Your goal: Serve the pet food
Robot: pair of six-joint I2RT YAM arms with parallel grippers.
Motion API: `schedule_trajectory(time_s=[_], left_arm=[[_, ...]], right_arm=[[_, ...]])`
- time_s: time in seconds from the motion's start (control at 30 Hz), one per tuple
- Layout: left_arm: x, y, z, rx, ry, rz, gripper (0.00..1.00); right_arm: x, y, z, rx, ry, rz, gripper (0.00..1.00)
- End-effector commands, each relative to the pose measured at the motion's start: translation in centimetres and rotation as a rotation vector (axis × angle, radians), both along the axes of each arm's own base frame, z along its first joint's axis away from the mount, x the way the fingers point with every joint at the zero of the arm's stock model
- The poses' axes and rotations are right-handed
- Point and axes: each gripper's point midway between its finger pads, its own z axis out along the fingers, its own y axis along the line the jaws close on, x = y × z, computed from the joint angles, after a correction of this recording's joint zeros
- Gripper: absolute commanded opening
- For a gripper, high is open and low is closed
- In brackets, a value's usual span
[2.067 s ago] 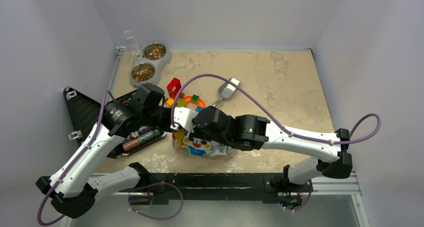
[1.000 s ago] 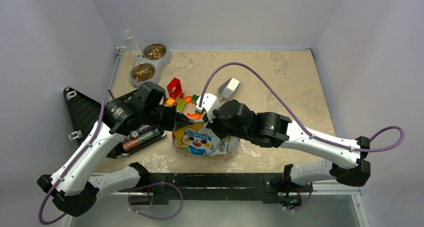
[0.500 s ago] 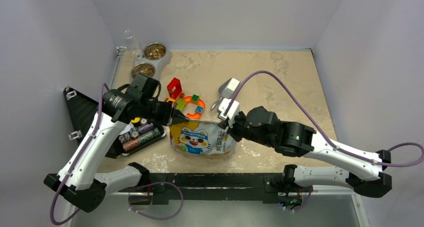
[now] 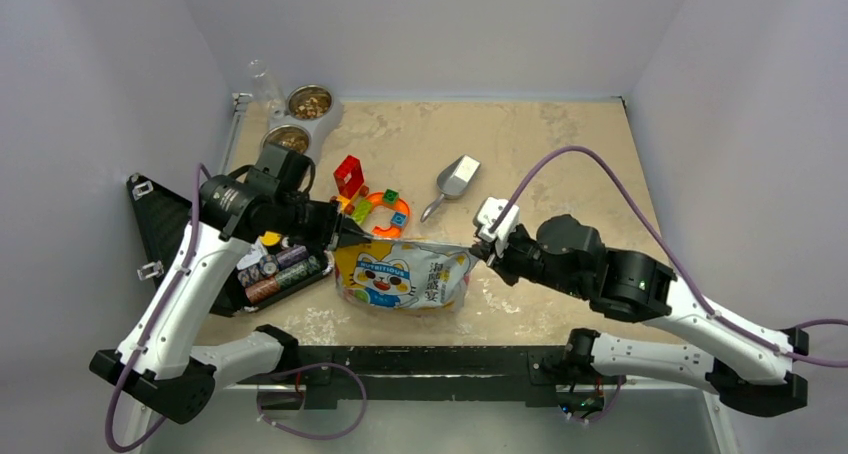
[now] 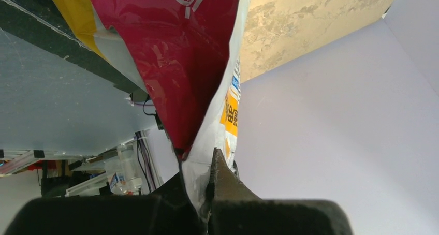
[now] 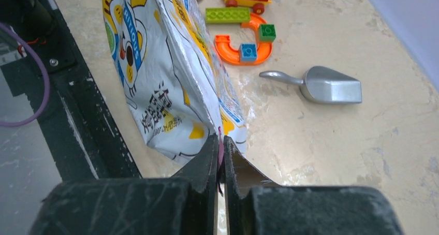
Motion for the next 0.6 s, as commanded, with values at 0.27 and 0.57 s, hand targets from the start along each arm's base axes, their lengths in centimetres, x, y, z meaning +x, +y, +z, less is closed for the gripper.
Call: schedule_trajectory(time_s=[0.27, 0.57], left_arm=[[1.0, 3.1, 1.9, 0.036, -0.154, 0.106, 0.0], [0.4, 2.3, 1.7, -0.008, -0.123, 0.079, 0.0]], right_arm=[[-0.3, 2.7, 5.8, -0.131, 0.149, 0.099, 0.72], [1.3, 10.8, 5.6, -0.19, 0.09, 0.17, 0.75]])
